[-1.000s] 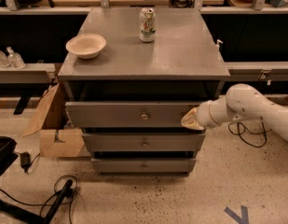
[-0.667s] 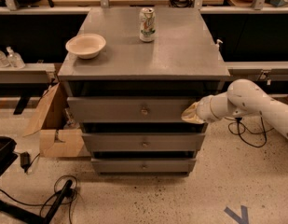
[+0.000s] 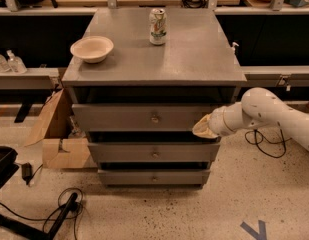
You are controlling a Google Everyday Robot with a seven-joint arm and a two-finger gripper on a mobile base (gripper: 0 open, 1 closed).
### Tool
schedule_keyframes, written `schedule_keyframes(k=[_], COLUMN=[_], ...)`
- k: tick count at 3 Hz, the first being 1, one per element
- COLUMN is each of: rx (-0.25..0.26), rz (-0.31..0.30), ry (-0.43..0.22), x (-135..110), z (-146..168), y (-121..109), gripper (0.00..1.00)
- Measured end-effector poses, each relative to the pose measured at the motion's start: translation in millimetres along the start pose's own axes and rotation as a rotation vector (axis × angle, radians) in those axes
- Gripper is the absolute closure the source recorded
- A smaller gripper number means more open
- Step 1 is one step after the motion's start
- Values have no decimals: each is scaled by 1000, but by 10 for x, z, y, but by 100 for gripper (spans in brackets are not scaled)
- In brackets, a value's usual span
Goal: Close top drawer
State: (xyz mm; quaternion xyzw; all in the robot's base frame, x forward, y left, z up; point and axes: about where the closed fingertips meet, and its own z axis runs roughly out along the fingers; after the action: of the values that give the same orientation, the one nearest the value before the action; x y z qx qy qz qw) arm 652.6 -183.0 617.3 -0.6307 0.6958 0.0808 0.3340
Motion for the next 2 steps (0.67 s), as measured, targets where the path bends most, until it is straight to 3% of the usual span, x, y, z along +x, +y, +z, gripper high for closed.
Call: schedule_keyframes(k=[1, 2], rx=[-94, -165], rz=[-88, -167], ry=[33, 100], x=[-194, -406], z=[-266, -802], y=[375, 506], gripper=[100, 100])
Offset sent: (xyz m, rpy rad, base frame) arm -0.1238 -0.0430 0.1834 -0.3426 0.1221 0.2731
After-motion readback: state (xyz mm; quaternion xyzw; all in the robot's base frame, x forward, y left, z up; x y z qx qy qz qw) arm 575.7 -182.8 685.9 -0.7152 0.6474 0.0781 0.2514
